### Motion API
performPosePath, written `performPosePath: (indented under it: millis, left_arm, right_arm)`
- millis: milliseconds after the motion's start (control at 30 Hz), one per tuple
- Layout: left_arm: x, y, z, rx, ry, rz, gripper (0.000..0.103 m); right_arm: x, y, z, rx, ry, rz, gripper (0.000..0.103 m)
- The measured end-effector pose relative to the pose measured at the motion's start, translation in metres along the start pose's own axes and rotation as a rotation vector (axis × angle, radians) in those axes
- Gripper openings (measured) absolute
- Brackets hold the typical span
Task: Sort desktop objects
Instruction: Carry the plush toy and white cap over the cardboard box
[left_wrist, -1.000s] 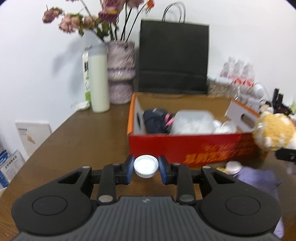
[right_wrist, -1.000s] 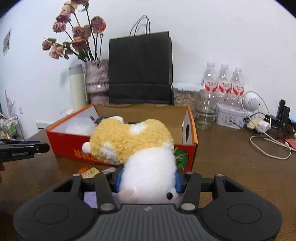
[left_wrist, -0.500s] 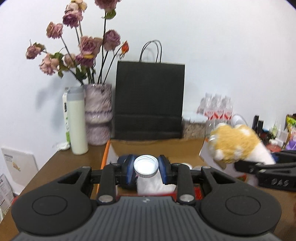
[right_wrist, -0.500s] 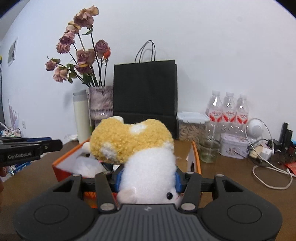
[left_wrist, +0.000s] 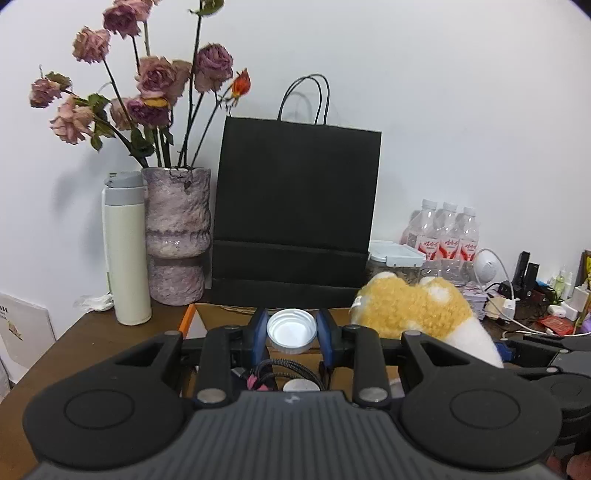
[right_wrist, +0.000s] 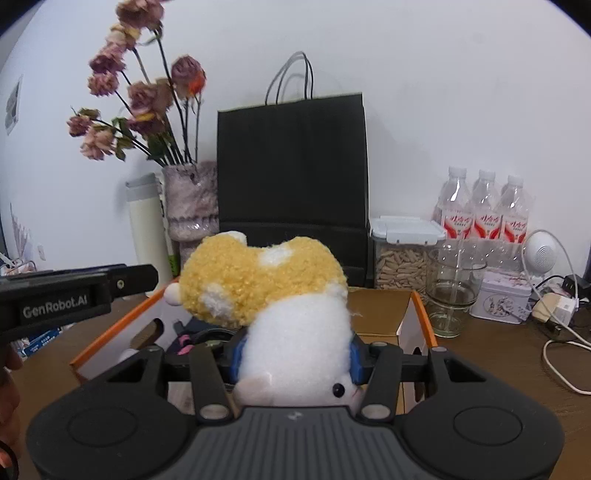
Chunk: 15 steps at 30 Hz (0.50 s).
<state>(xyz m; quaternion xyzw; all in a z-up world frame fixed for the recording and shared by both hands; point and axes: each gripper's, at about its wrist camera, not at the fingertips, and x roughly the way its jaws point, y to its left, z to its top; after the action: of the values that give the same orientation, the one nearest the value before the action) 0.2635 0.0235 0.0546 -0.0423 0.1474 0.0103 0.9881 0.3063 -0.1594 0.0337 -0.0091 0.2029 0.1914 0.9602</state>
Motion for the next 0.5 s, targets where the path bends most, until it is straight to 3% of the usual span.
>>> performPosePath:
  millis: [500]
  left_arm:
    - [0.064,-0.003,-0.011,0.059,0.083,0.004,0.029]
  right_arm:
    - [0.062,-0.016,-0.002,-0.023,0.070,-0.022,0.049]
